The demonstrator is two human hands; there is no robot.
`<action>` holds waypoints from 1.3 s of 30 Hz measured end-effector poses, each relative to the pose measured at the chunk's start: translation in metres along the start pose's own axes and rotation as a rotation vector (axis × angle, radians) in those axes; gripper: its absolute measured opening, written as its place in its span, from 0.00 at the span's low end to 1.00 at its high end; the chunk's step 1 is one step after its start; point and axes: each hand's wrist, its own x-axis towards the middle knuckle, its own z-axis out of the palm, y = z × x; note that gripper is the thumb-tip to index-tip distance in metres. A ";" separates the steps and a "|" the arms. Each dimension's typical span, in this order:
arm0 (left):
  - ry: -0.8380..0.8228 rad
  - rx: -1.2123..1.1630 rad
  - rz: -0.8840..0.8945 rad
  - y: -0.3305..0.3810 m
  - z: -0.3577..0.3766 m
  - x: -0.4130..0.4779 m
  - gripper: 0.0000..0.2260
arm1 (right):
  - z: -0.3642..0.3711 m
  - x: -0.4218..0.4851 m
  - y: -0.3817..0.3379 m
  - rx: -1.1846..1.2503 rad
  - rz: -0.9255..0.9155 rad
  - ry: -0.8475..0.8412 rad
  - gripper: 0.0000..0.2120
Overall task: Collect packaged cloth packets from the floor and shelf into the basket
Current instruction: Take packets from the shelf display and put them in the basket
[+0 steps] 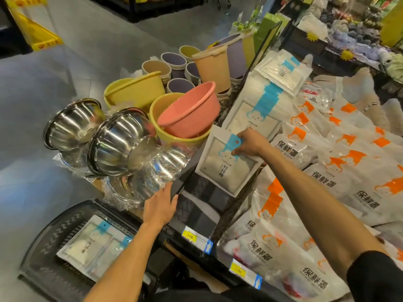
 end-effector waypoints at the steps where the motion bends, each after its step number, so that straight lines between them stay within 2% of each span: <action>1: -0.004 0.003 -0.006 0.000 0.001 0.000 0.22 | 0.006 0.004 0.002 -0.008 0.012 0.006 0.15; 6: -0.013 -0.013 -0.006 -0.004 0.002 0.001 0.23 | 0.033 0.019 0.014 0.029 0.073 -0.005 0.17; 10: -0.015 -0.018 -0.009 -0.002 -0.001 0.001 0.22 | 0.043 0.025 0.015 0.064 0.107 -0.014 0.12; 21: -0.018 -0.049 -0.013 -0.003 -0.001 0.002 0.21 | 0.068 0.042 0.024 0.133 0.213 0.049 0.10; 30: -0.042 -0.016 -0.038 -0.005 0.003 0.004 0.23 | 0.072 0.048 0.036 0.133 0.248 0.104 0.08; 39: -0.057 -0.015 -0.043 -0.005 0.002 0.003 0.23 | 0.071 0.048 0.042 0.070 0.205 0.136 0.06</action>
